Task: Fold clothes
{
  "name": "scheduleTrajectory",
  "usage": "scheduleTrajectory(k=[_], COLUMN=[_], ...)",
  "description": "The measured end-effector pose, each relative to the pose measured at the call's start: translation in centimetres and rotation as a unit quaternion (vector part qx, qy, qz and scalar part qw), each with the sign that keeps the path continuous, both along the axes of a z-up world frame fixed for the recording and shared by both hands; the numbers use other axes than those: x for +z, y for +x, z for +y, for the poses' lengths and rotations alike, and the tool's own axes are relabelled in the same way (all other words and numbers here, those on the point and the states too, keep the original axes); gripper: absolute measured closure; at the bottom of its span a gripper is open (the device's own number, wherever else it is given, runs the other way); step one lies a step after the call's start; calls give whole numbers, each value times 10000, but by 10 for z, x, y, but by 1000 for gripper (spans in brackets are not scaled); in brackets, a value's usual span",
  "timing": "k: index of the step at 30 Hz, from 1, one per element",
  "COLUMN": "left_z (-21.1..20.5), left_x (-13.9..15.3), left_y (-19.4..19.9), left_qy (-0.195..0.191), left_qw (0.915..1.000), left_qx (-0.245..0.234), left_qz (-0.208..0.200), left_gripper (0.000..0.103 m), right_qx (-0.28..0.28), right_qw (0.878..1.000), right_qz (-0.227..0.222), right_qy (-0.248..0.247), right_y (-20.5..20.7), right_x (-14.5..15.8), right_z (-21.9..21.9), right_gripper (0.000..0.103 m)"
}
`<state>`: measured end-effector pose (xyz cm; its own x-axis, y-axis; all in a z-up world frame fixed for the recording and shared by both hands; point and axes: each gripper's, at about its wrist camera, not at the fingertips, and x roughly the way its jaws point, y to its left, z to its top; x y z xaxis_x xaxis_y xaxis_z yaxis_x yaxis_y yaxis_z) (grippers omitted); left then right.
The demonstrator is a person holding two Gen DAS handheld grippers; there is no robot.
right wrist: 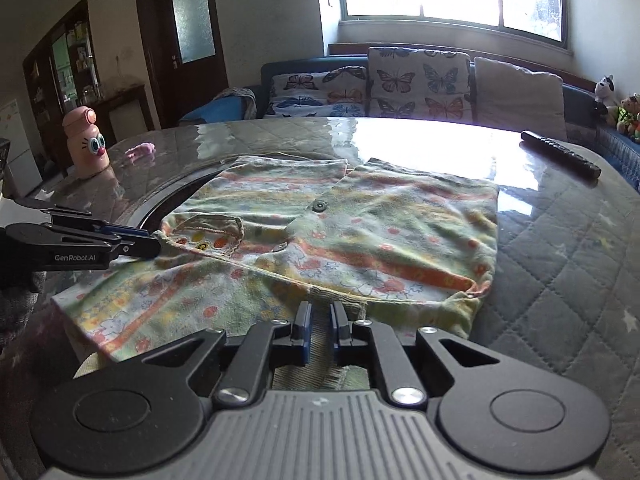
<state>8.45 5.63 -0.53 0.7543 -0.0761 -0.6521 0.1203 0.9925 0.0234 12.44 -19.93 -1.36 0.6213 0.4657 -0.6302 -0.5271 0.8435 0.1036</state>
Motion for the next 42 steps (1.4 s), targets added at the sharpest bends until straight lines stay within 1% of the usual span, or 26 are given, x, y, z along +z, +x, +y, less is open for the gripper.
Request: scheduleTrajectory(k=[3,8,10,12,15,18,20,21,22,25,28,31,32,33,34,35,36,37,38,39,40,42], left_z=[-5,-10,-15,-22,-35,-50,-61,-66,-71,-87,-98,-107,-109,-110,-112,-113,-113,-111,-109,-106,-103,-98], left_x=[1,6,9,13,11,7,3,1,-2,-11,-15,-15,-16,-15,-15,-14,-12,-9,-5,-1,4,13], left_y=[-9,-29,-44,-60,-83,-106,-118,-123,-127,-133,-130,-125,-124,-124,-124,-123,-121,-118,-114,-108,-103,-91], left_qy=[237,488,699,950,1371,1798,2025,2093,2158,2354,2349,2256,2236,2202,2149,2081,1982,1857,1702,1529,1355,1043], left_qw=[9996,9981,9957,9915,9813,9663,9548,9494,9439,9298,9244,9205,9187,9176,9174,9180,9204,9244,9303,9373,9438,9542], left_qx=[-130,-339,-551,-812,-1284,-1768,-2094,-2254,-2408,-2720,-2867,-3027,-3084,-3130,-3167,-3190,-3182,-3144,-3064,-2952,-2840,-2639], left_qz=[-64,-148,-242,-350,-425,-511,-595,-637,-674,-781,-905,-1009,-1044,-1072,-1091,-1103,-1106,-1105,-1086,-1048,-1011,-949], left_gripper=[84,83,82,82,81,80,73,67,63,60,59,59,59,60,67,72,79,83,85,89,90,91], right_qx=[138,406,455,480,508,603,629,633,637,634,633,663,675,709,749,798,854,910,972,1034,1111,1283], right_qw=[9999,9989,9986,9984,9981,9972,9971,9971,9971,9970,9968,9960,9957,9951,9943,9935,9924,9912,9898,9884,9868,9829], right_qz=[5,66,40,25,6,-63,-62,-66,-70,-80,-87,-138,-150,-172,-194,-218,-255,-297,-345,-384,-424,-514], right_qy=[-16,-236,-281,-292,-348,-427,-418,-420,-423,-439,-477,-589,-614,-673,-733,-786,-849,-916,-983,-1040,-1097,-1217], right_y=[-12,-35,-41,-46,-51,-56,-58,-59,-60,-64,-68,-75,-76,-79,-82,-84,-86,-88,-91,-92,-94,-98], right_x=[3,0,2,3,0,3,6,6,7,11,13,15,16,16,17,17,17,17,16,16,15,13], right_z=[-3,-8,-10,-13,-14,-13,-14,-15,-16,-21,-25,-31,-32,-34,-35,-36,-37,-37,-37,-36,-35,-30], right_gripper=[94,94,94,94,94,93,93,93,93,93,91,81,81,81,80,77,74,66,62,62,61,52])
